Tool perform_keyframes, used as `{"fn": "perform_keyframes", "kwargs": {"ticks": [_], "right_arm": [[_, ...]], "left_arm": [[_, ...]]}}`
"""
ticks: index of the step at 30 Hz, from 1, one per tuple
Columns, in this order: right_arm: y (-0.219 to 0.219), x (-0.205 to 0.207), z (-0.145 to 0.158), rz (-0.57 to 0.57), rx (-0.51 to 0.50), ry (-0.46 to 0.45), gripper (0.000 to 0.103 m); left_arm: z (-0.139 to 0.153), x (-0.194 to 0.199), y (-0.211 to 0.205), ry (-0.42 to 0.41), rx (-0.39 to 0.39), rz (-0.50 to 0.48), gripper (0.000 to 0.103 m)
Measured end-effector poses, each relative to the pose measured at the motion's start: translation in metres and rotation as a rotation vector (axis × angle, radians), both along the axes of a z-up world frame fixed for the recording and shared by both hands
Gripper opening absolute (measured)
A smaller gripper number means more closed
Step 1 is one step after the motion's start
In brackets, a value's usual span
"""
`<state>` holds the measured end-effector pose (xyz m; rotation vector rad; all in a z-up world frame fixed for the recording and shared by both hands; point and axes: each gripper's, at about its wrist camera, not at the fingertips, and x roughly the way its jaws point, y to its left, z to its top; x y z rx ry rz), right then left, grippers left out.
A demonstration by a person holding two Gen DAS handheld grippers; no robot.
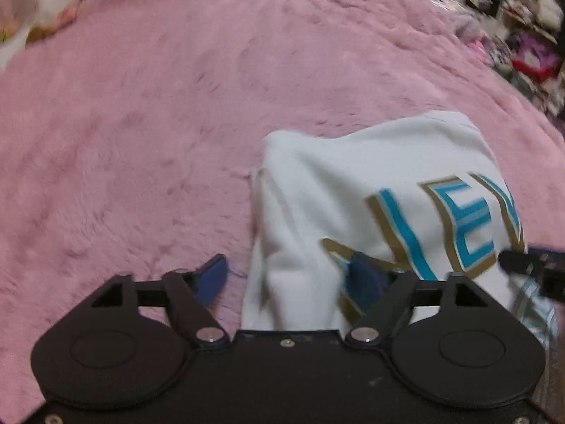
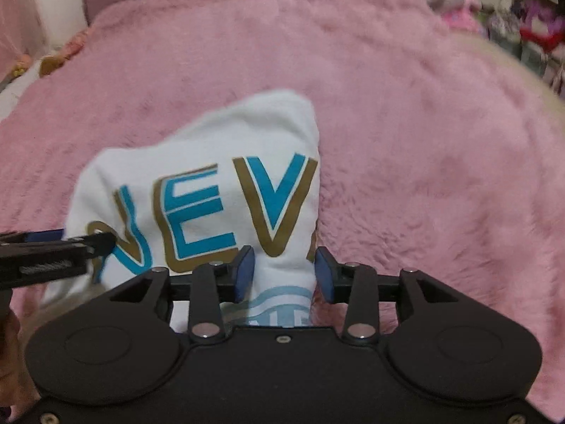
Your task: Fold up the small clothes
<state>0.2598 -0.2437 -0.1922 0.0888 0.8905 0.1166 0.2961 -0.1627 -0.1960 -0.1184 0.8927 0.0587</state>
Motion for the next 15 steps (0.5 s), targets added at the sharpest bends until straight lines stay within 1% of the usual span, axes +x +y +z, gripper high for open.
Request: {"fn": "perform_keyframes", "kwargs": {"ticks": [2, 4, 7, 8, 10, 12, 14, 15], "right_arm": [[-0.002, 0.002, -0.007, -0.012, 0.021, 0.011, 0.037], [-0.003, 0.003, -0.004, -0.015, 0.029, 0.017, 0.037], [-0.003, -0.001, 0.013, -0.017, 0.043, 0.001, 0.038], [-0.003, 0.000, 0.017, -0.018, 0.051, -0.022, 0.038], [-0.002, 0.001, 0.031, -0.019, 0.062, -0.067, 0.038], [0.000, 0.012, 0.037, -0.017, 0.052, -0.088, 0.038], [0.002, 0.032, 0.034, -0.015, 0.027, -0.081, 0.038], [0.004, 0.039, 0.030, -0.016, 0.018, -0.076, 0.038]], "left_arm": [[-0.006, 0.001, 0.005, 0.005, -0.026, 0.006, 0.090], [-0.003, 0.001, 0.005, 0.008, -0.037, 0.010, 0.090], [0.018, 0.001, 0.000, -0.007, -0.012, 0.005, 0.088], [0.024, 0.001, -0.001, -0.024, -0.002, 0.004, 0.086], [0.036, 0.006, -0.003, -0.075, 0.014, 0.009, 0.086], [0.045, 0.014, -0.001, -0.113, 0.005, -0.001, 0.086], [0.042, 0.033, -0.003, -0.101, 0.019, -0.005, 0.086], [0.035, 0.044, -0.005, -0.079, 0.039, -0.003, 0.089]]}}
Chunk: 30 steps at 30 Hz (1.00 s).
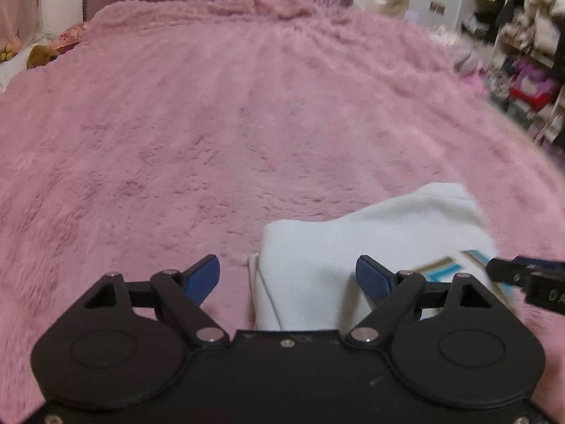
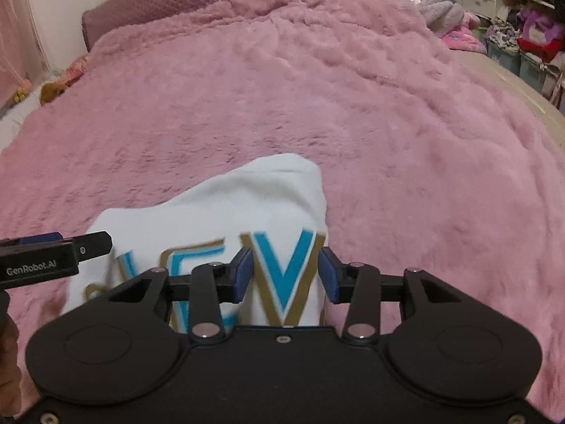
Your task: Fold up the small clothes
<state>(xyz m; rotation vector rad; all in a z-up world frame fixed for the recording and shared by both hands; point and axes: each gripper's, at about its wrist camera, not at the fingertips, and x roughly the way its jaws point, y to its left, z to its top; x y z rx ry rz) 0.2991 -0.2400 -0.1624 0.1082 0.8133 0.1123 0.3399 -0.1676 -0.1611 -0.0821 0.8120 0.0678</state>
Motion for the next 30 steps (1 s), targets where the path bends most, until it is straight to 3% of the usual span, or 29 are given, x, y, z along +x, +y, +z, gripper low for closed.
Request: {"fn": "perform_keyframes", "kwargs": {"ticks": [2, 4, 7, 10, 14, 18, 23, 25, 30], "right_arm": [[0.001, 0.019, -0.019, -0.006, -0.007, 0.032, 0.041], [0.000, 0.025, -0.034, -0.009, 0.001, 0.059, 0.045], [-0.004, 0.018, -0.029, -0.011, 0.025, 0.031, 0.046], [-0.007, 0.002, -0.007, -0.051, 0.018, 0.010, 0.065], [-0.005, -0.039, 0.029, -0.071, -0.027, 0.013, 0.081], [-0.003, -0.095, 0.058, -0.057, -0.028, -0.003, 0.092], [0.012, -0.172, 0.075, -0.013, -0.097, 0.035, 0.092], [0.015, -0.203, 0.079, -0.045, -0.140, 0.040, 0.092], [0.026, -0.254, 0.091, -0.018, -0.131, 0.049, 0.092]], "left_arm": [[-0.032, 0.025, -0.003, 0.073, 0.047, 0.000, 0.090], [-0.055, 0.033, 0.003, 0.072, 0.022, 0.002, 0.091], [-0.044, 0.030, 0.009, 0.052, -0.016, -0.001, 0.090], [-0.020, 0.017, 0.020, 0.085, -0.051, 0.027, 0.088], [0.033, -0.037, 0.024, 0.067, -0.037, 0.048, 0.088], [0.062, -0.086, 0.026, 0.093, -0.024, -0.017, 0.088], [0.083, -0.164, 0.020, 0.119, -0.060, -0.047, 0.088], [0.089, -0.188, 0.021, 0.112, -0.092, -0.042, 0.088], [0.100, -0.238, 0.019, 0.078, -0.178, -0.040, 0.088]]}}
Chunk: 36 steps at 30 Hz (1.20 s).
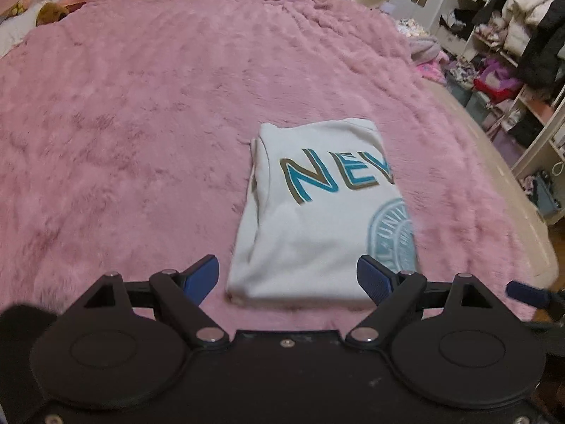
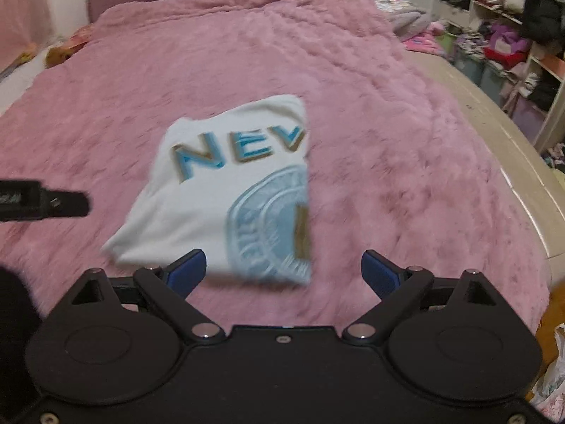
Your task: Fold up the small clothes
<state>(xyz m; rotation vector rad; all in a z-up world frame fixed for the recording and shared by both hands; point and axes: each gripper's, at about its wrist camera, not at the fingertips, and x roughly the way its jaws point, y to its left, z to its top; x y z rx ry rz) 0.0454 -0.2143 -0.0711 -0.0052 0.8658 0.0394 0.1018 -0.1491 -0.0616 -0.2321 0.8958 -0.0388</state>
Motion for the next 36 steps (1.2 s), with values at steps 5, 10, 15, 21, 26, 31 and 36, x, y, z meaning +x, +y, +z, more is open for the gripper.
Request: {"fn": "perform_keyframes", "kwargs": {"ticks": [5, 10, 15, 21, 26, 31, 36], "right_arm": [[0.008, -0.022, 0.010, 0.009, -0.010, -0.027, 0.092], [0.010, -0.028, 0.016, -0.003, -0.023, -0.047, 0.092], [0.007, -0.031, 0.022, -0.009, -0.004, -0.066, 0.092], [0.008, -0.032, 0.024, -0.001, -0.003, -0.080, 0.092], [0.008, -0.032, 0.024, 0.001, 0.000, -0.081, 0.092], [0.007, -0.032, 0.023, -0.004, 0.009, -0.082, 0.092], [0.007, -0.033, 0.023, -0.006, 0.007, -0.083, 0.092]], "left_arm": [[0.002, -0.028, -0.007, -0.028, 0.038, -0.021, 0.088], [0.001, -0.034, -0.009, -0.025, 0.054, -0.030, 0.088], [0.006, -0.039, -0.012, -0.036, 0.072, -0.039, 0.088], [0.012, -0.040, -0.016, -0.056, 0.090, -0.044, 0.088], [0.014, -0.042, -0.018, -0.067, 0.091, -0.049, 0.088], [0.016, -0.043, -0.018, -0.080, 0.100, -0.049, 0.088], [0.015, -0.044, -0.017, -0.077, 0.092, -0.042, 0.088]]}}
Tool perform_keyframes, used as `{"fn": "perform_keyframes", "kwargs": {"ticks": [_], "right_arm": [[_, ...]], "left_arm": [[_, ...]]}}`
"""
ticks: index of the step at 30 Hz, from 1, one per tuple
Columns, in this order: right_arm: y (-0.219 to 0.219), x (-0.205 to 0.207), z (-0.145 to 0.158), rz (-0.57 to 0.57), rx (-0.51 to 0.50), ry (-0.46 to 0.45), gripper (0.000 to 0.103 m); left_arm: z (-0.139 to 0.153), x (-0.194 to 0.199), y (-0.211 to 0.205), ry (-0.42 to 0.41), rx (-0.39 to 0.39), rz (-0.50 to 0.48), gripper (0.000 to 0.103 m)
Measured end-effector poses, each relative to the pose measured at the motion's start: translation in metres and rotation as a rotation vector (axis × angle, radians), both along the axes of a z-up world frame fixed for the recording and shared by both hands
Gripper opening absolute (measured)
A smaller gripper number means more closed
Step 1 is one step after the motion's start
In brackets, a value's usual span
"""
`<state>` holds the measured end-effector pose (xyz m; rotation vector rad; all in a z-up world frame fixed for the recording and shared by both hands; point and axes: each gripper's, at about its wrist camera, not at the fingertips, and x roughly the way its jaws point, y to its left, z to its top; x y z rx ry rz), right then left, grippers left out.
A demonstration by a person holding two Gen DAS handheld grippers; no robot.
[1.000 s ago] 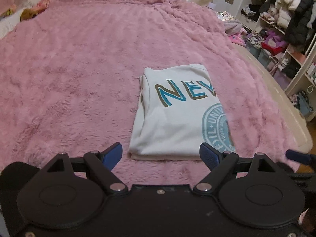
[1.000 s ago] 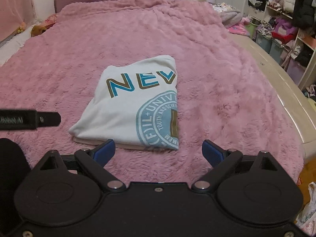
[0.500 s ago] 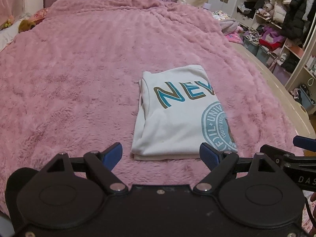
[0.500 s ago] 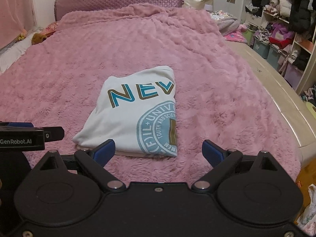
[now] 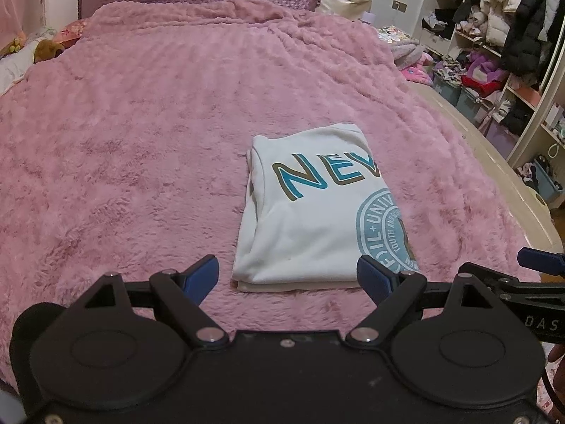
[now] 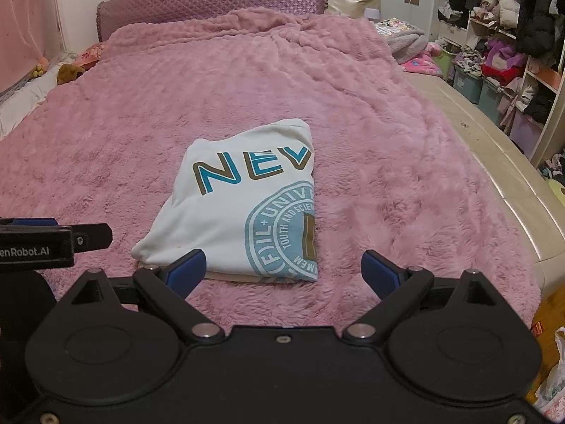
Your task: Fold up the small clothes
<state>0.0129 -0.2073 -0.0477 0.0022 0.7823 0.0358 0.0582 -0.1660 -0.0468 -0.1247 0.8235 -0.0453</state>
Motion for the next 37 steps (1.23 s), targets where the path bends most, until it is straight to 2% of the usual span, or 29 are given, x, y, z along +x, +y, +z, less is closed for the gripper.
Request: {"fn": "perform_keyframes", "kwargs": {"ticks": [7, 16, 19, 32, 37], "right_arm": [[-0.0005, -0.0010, 0.0006, 0.001, 0.000, -0.008, 0.092], [0.0014, -0.0007, 0.0009, 0.010, -0.001, -0.013, 0.092], [0.0024, 0.0003, -0.0015, 0.011, -0.003, -0.002, 0.092], [-0.0017, 0.0020, -0.0047, 0.003, -0.004, 0.005, 0.092], [-0.0013, 0.0021, -0.0048, 0.002, -0.004, 0.007, 0.092]], "left_arm": [[0.0004, -0.0020, 0.0009, -0.007, 0.000, -0.003, 0.088], [-0.0018, -0.0014, 0.0072, -0.010, -0.019, 0.033, 0.088], [-0.0037, -0.0007, 0.0064, -0.010, -0.004, 0.046, 0.088], [-0.0040, 0.0014, 0.0062, -0.018, -0.003, 0.024, 0.088], [-0.0015, -0.0017, 0.0063, -0.054, -0.003, 0.003, 0.088]]}}
